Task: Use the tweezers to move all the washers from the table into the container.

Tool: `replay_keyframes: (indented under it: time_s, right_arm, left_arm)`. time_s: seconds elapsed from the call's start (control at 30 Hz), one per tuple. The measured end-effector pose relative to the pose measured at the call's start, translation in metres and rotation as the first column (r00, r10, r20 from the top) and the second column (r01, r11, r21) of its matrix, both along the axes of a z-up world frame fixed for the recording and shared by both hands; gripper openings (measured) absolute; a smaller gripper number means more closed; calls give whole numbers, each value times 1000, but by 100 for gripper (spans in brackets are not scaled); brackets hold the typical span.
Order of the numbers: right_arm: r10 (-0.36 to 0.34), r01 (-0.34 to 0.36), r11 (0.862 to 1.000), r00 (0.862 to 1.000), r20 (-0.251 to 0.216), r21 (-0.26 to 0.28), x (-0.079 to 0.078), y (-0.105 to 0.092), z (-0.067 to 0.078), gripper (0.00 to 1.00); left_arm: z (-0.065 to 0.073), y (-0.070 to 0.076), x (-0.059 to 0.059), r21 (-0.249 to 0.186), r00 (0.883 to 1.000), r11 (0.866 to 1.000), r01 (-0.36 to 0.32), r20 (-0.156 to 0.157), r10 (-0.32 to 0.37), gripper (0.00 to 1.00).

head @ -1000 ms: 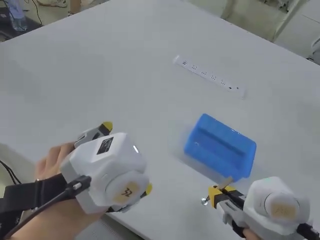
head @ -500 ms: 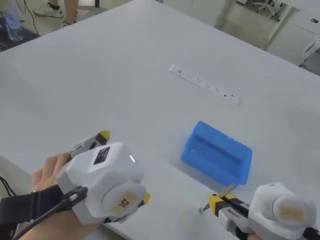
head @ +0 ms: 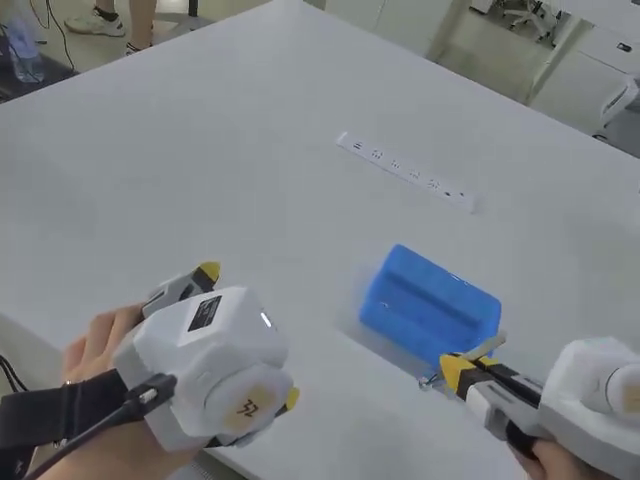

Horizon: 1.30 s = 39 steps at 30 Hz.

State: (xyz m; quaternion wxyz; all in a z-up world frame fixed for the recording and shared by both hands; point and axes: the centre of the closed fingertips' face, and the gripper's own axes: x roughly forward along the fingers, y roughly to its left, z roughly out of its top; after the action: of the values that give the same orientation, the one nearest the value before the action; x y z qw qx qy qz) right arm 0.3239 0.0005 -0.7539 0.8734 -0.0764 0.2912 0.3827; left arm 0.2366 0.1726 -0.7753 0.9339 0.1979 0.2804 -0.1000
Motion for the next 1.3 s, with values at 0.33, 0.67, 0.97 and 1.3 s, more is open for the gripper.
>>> replay_keyframes:
  time_s: [0.33, 0.67, 0.97, 1.3]
  right_arm:
    - [-34, 33, 999, 997, 69, 19, 29, 1, 14, 3]
    - [-94, 96, 995, 990, 102, -19, 62, -4, 7, 3]
    - [-57, 63, 992, 996, 62, -107, 71, -1, -37, 3]
    - [-67, 70, 989, 997, 26, -129, 80, -7, -54, 3]
  left_arm:
    - [-2, -1, -1, 5, 1000, 1000, 10, -8, -10, 91]
    - [-3, -3, -1, 9, 1000, 1000, 21, -13, -21, 91]
    - [-1, -6, -1, 0, 1000, 1000, 29, -5, -29, 91]
    - [-3, -4, -2, 22, 1000, 999, 26, -16, -25, 89]
